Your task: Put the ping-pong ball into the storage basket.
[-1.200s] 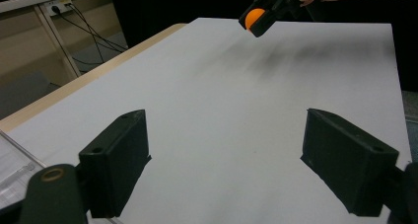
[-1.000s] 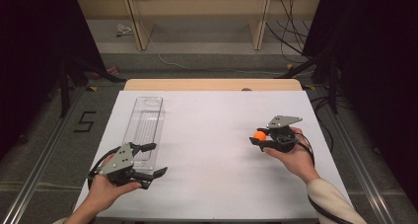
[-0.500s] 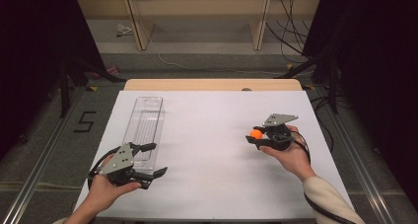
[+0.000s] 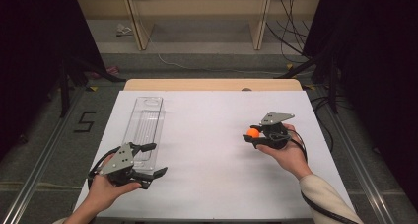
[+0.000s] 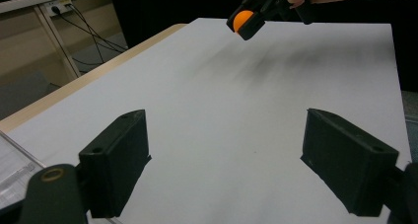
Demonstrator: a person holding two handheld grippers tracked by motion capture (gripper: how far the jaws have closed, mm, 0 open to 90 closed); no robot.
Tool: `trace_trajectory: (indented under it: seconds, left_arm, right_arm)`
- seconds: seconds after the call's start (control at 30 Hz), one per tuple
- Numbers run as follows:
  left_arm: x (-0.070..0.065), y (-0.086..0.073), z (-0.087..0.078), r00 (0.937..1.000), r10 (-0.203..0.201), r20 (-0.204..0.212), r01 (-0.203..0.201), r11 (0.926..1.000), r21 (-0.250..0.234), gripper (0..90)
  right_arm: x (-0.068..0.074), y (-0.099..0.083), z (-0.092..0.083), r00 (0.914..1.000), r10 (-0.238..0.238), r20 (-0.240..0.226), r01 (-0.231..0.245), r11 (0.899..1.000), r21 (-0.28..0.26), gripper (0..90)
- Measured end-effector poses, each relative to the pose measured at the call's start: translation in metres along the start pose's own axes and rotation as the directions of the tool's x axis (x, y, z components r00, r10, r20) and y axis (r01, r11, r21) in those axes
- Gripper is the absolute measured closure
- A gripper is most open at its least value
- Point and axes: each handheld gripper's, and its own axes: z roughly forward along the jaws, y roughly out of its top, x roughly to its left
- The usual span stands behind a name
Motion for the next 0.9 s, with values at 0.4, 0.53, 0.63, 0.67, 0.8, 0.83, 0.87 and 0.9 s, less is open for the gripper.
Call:
trace_trajectory:
  seconds: [0.4,0.53,0.63,0.67,0.8,0.83,0.87,0.9]
  left_arm:
    - [0.0,0.0,0.0,1.0,0.0,0.0,0.0,1.0,0.0,17.7]
    - [0.0,0.0,0.0,1.0,0.001,0.0,-0.001,1.0,0.0,17.7]
    - [0.0,0.0,0.0,1.0,0.001,-0.001,-0.001,1.0,0.0,17.7]
    - [0.0,0.0,0.0,1.0,0.0,0.0,0.0,1.0,-0.001,17.7]
    - [0.0,0.0,0.0,1.0,0.001,0.0,-0.001,1.0,-0.001,17.7]
    - [0.0,0.0,0.0,1.0,-0.001,-0.001,0.001,1.0,0.0,17.7]
    - [0.0,0.0,0.0,1.0,-0.001,0.0,0.001,1.0,0.0,17.7]
    - [0.0,0.0,0.0,1.0,-0.001,0.0,0.001,1.0,0.0,17.7]
  right_arm:
    - [0.002,0.005,0.007,0.9999,-0.007,-0.01,0.007,1.0,-0.001,51.4]
    - [0.002,0.007,0.008,0.9999,-0.01,-0.011,0.01,1.0,-0.005,51.4]
    - [0.004,0.008,0.01,0.9998,-0.01,-0.015,0.01,1.0,-0.003,51.4]
    - [0.004,0.008,0.011,0.9998,-0.014,-0.015,0.013,1.0,-0.003,51.4]
    - [0.005,0.011,0.014,0.9996,-0.02,-0.018,0.02,1.0,-0.004,51.4]
    - [0.005,0.011,0.014,0.9996,-0.02,-0.018,0.02,1.0,-0.004,51.4]
    - [0.006,0.012,0.015,0.9995,-0.022,-0.021,0.022,1.0,-0.004,51.4]
    - [0.006,0.012,0.016,0.9994,-0.024,-0.023,0.024,1.0,-0.002,51.4]
